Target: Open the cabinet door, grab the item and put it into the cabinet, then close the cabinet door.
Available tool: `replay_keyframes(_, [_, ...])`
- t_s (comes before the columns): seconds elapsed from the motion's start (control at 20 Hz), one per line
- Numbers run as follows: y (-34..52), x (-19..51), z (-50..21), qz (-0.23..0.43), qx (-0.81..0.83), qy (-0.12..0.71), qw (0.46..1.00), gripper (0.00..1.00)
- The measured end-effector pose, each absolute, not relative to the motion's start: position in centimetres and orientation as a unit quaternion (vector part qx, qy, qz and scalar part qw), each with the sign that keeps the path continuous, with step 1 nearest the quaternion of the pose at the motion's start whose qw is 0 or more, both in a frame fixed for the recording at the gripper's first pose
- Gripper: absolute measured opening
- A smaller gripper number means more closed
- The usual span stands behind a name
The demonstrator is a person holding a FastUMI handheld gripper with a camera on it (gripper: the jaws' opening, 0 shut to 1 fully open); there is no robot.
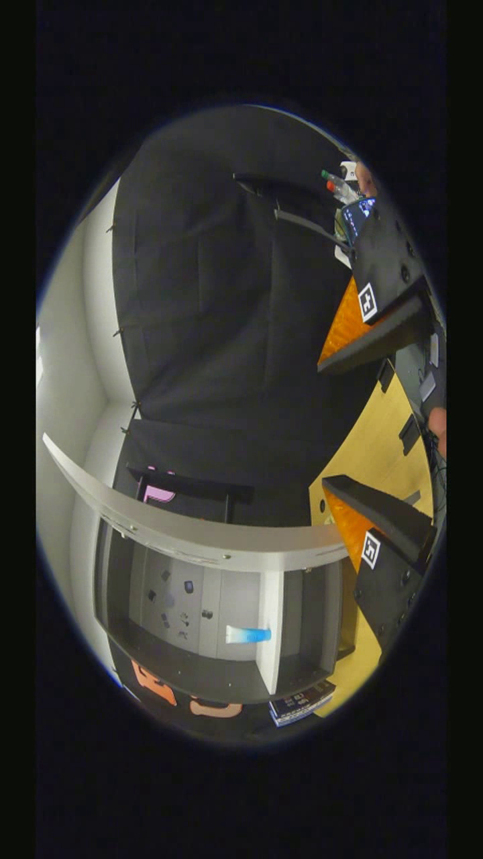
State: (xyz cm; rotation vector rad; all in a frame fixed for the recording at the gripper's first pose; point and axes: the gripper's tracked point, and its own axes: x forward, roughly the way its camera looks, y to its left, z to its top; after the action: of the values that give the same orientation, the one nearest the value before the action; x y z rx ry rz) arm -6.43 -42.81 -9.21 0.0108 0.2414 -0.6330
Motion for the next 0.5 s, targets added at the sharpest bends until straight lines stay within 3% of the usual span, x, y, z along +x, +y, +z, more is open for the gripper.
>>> replay_keyframes(0.3, [-42.8, -5.1, -9.5, -0.280, -0.021, 0.122, 0.952, 0.91])
replay_keyframes(0.4, [-42.1, -4.7, -9.6, -0.265, -0.033, 0.126, 0.955, 0.85])
replay_keyframes(0.5, [-41.5, -4.4, -9.6, -0.261, -0.039, 0.130, 0.956, 0.71])
